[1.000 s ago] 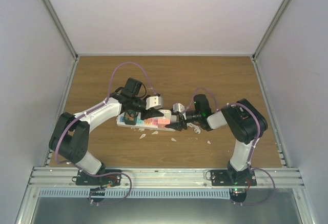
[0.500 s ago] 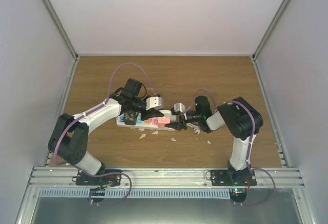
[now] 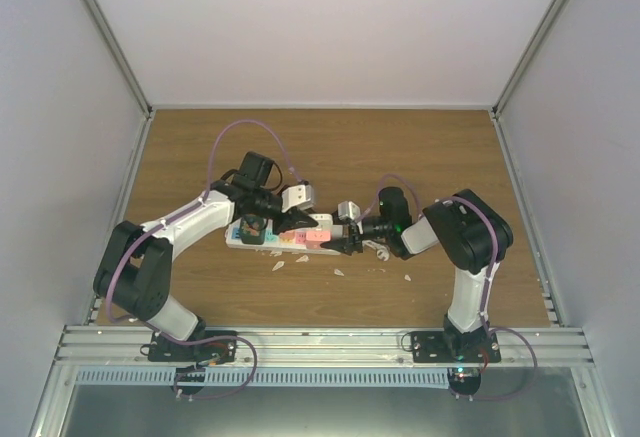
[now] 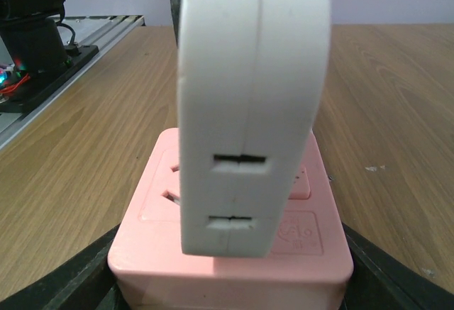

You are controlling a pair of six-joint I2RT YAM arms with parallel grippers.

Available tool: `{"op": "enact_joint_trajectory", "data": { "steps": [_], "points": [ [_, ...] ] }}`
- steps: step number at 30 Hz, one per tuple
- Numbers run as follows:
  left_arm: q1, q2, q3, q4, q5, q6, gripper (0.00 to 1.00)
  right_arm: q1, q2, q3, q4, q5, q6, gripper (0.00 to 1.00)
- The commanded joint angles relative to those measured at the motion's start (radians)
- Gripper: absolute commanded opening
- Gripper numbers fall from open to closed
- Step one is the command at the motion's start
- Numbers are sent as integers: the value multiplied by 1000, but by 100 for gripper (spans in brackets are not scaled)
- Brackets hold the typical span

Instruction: Pull the plug off the socket

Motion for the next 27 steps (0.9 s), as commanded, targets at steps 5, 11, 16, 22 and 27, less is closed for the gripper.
{"op": "enact_joint_trajectory", "data": {
  "steps": [5,11,16,22,27],
  "points": [
    [33,-54,80,64,155,-29,1,9,23,18,-48,51,-54,26],
    [66,-65,116,16,157,-6,0,9,22,19,-65,51,-58,27],
    [102,-84,130,-45,147,37,0,9,18,16,-56,47,-52,35],
    [132,-123,135,-99,168,28,0,4,-37,16,-109,44,-78,62],
    [133,-136,141,-118,221,-7,0,3,-94,75,-211,23,-69,83]
  ]
}}
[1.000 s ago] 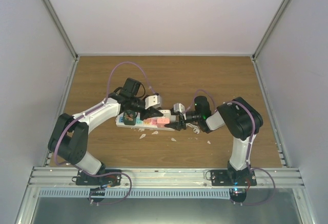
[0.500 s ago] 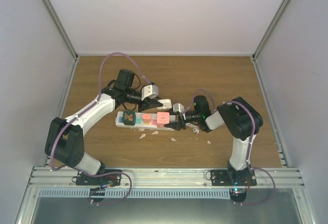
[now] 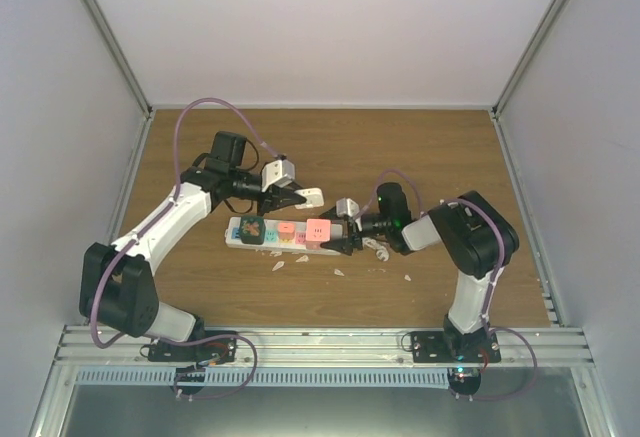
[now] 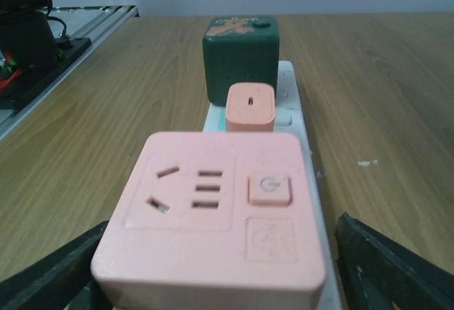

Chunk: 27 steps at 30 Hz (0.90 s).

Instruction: Pull the plug off the socket

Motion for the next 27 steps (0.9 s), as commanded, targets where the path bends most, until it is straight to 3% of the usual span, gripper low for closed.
{"op": "enact_joint_trajectory", "data": {
  "steps": [1,9,15,18,22,27],
  "points": [
    [1,-31,39,-23,85,-27,0,-1,-76,59,-92,-4,-8,85],
    [7,-28,108,-48,183,-109,0,-65,-223,115,-208,-28,67,89],
    [7,-25,150,-48,299,-180,0,-114,-297,190,-350,76,115,100],
    [7,-22,144,11,346,-280,0,-118,-310,271,-445,113,110,100],
    [6,-13,116,144,374,-446,0,-118,-337,302,-438,153,182,100],
    [6,-11,96,208,375,-511,0,-113,-343,326,-431,134,236,100]
  ]
}}
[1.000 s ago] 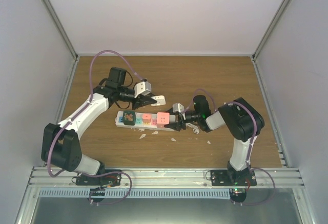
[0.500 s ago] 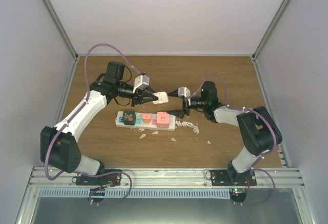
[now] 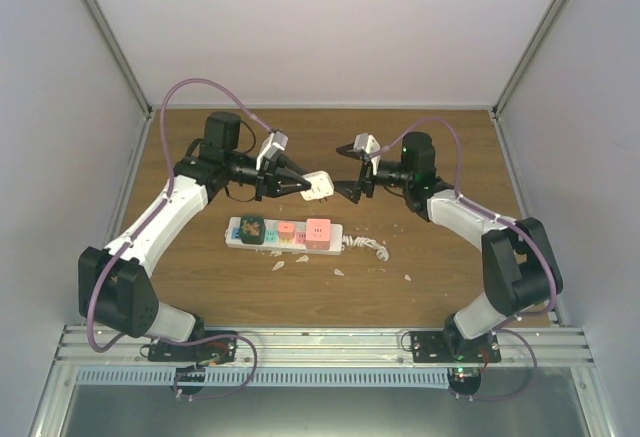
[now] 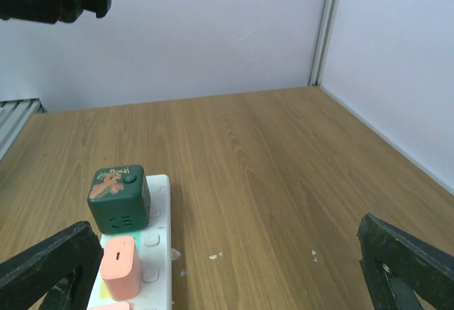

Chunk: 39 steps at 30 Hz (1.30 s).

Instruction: Pull the plug off the socket

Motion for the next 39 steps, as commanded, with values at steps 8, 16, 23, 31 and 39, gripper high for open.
{"op": "enact_joint_trajectory", "data": {
  "steps": [8,16,23,31,39],
  "points": [
    [5,1,-54,194,32,-183,0,40,-73,-6,48,-78,115,100],
    [7,20,-86,293,38,-270,0,67,-91,-33,76,-132,123,100],
    [32,35,-109,385,27,-367,0,79,-100,-53,85,-141,114,100],
    [31,30,-125,406,9,-367,0,77,-101,-47,106,-104,152,100],
    [11,28,-130,411,-7,-374,0,72,-89,-35,156,-35,216,98]
  ]
}}
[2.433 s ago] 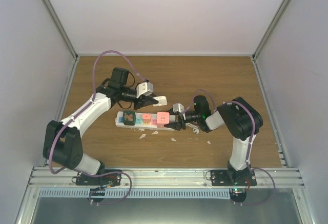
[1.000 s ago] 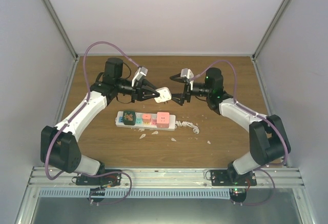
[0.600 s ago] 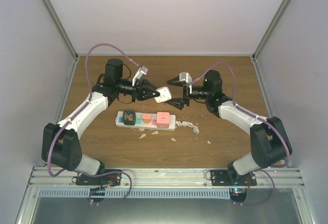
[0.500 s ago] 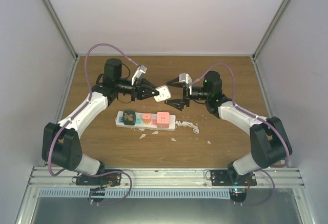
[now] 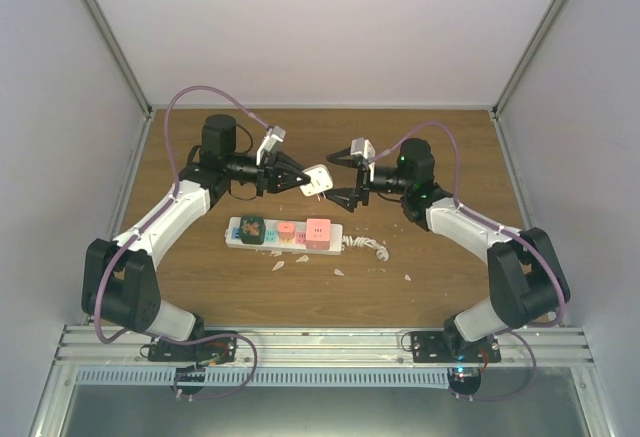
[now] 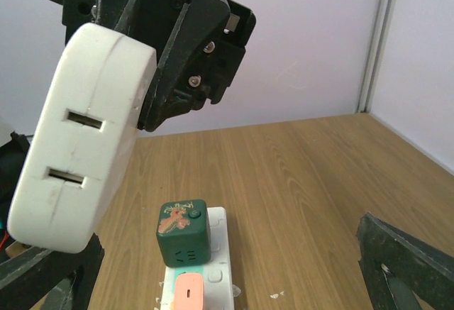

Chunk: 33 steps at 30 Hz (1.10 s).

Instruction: Pull the plug off the socket

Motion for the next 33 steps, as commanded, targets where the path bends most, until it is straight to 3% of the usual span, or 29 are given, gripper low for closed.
{"op": "enact_joint_trajectory", "data": {
  "steps": [1,24,33],
  "points": [
    [-17,3,-14,48,-22,-4,0,4,-19,12,58,27,56,98],
    [-21,54,-3,-8,-114,54,0,-9,-19,12,89,-2,101,92],
    [-28,56,-1,-19,-102,75,0,-9,-18,33,31,96,66,90]
  ]
}}
